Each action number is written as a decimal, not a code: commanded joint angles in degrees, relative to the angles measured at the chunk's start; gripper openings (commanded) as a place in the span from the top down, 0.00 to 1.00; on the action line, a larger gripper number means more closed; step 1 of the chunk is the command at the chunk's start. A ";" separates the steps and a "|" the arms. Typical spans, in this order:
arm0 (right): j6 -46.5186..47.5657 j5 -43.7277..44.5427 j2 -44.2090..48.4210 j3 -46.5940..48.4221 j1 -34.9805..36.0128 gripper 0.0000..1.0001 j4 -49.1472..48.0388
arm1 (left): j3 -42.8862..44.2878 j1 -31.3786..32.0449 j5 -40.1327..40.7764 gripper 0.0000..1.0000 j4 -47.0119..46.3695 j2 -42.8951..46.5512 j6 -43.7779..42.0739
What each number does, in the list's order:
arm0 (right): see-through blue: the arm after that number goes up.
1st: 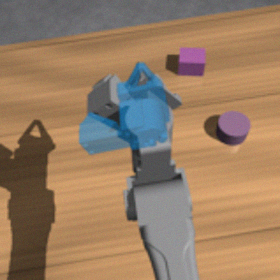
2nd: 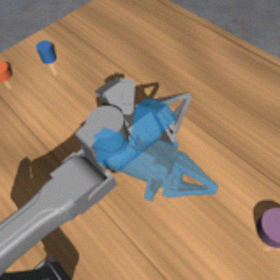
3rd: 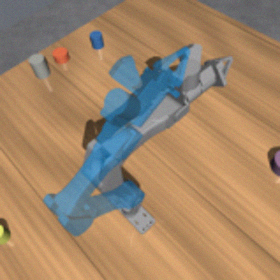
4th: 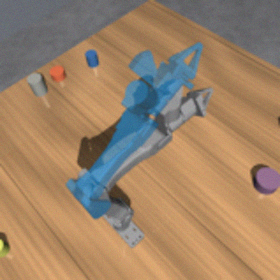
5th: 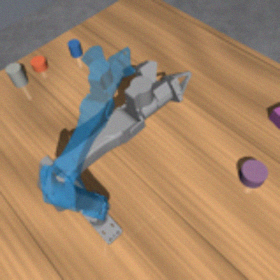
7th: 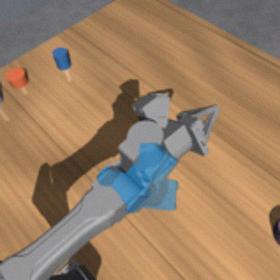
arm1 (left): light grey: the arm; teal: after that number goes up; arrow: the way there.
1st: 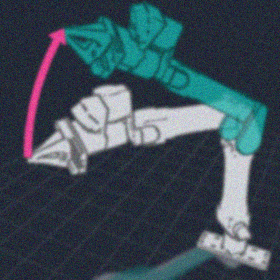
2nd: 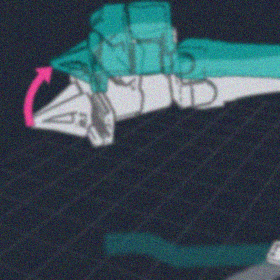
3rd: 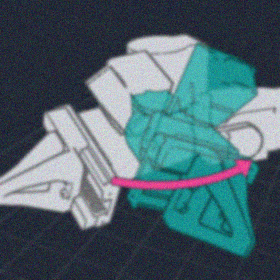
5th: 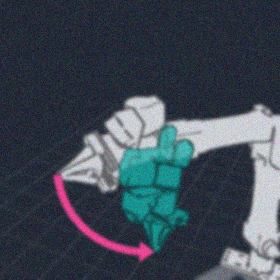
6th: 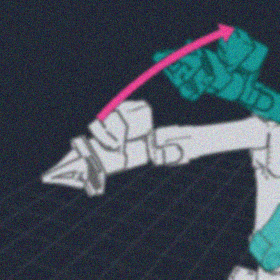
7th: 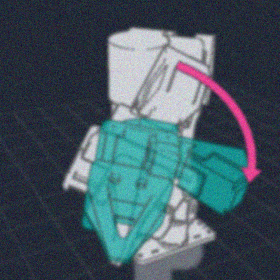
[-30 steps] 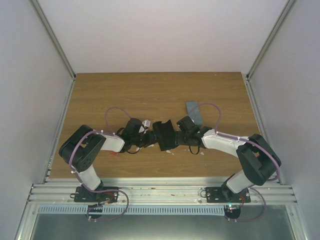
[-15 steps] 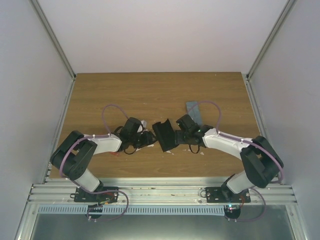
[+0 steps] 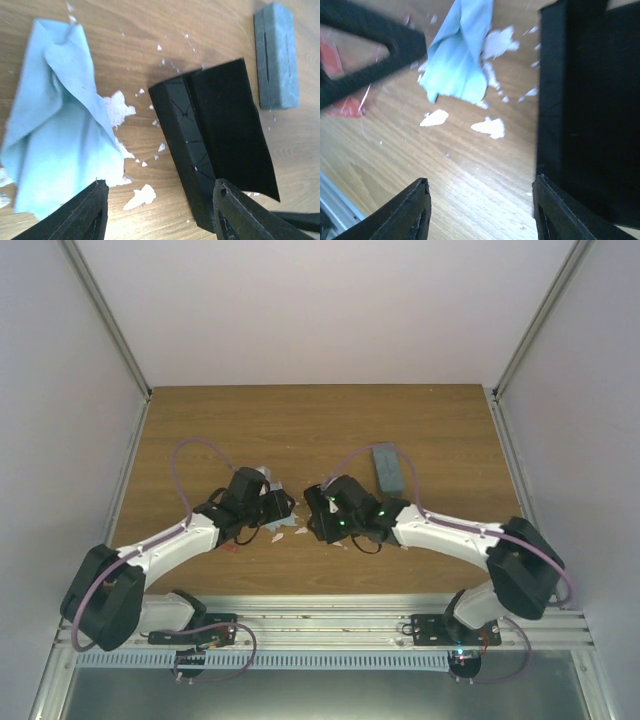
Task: Organize the sunglasses
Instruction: Open the sunglasses case at the center of the board, then adjust the sunglasses case at the center of the board, then move the glasses cleaning cloth to the center of the board.
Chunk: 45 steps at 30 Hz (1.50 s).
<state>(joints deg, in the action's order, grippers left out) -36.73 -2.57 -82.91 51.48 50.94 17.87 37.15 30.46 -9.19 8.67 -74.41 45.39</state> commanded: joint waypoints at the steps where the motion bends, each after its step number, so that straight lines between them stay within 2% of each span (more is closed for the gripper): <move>1: -1.48 -7.05 -6.83 1.17 1.88 0.45 -5.11 | -1.91 -1.87 4.72 0.42 2.26 4.47 -0.40; 8: -6.02 -5.09 -14.34 2.28 1.61 0.44 -5.17 | -4.77 -4.20 4.55 0.39 3.46 7.66 -0.84; 12: -9.05 2.00 -16.49 3.49 0.56 0.42 0.10 | -5.29 -5.33 3.51 0.38 3.37 7.37 -1.47; 18: -10.35 8.67 -16.71 4.25 -0.60 0.39 4.25 | -4.48 -6.18 0.41 0.36 2.03 3.86 -3.29; 26: -9.67 12.62 -17.76 5.20 -3.47 0.35 3.63 | -3.71 -6.95 -1.25 0.38 -0.16 -1.33 -4.04; 32: -2.31 6.71 -15.48 4.81 -1.39 0.36 -1.44 | -3.87 -7.30 1.26 0.44 -0.10 -0.71 -3.75; 37: 2.15 -0.72 -16.00 5.63 1.15 0.41 -5.19 | -3.95 -7.51 3.38 0.47 0.83 1.47 -3.50; 45: 2.59 2.08 -21.57 9.98 1.53 0.42 -5.38 | -3.80 -7.79 4.45 0.48 3.54 5.77 -3.81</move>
<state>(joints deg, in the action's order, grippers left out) -36.32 -0.97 -102.32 59.24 52.38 14.96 32.49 23.27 -6.87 11.81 -71.11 42.39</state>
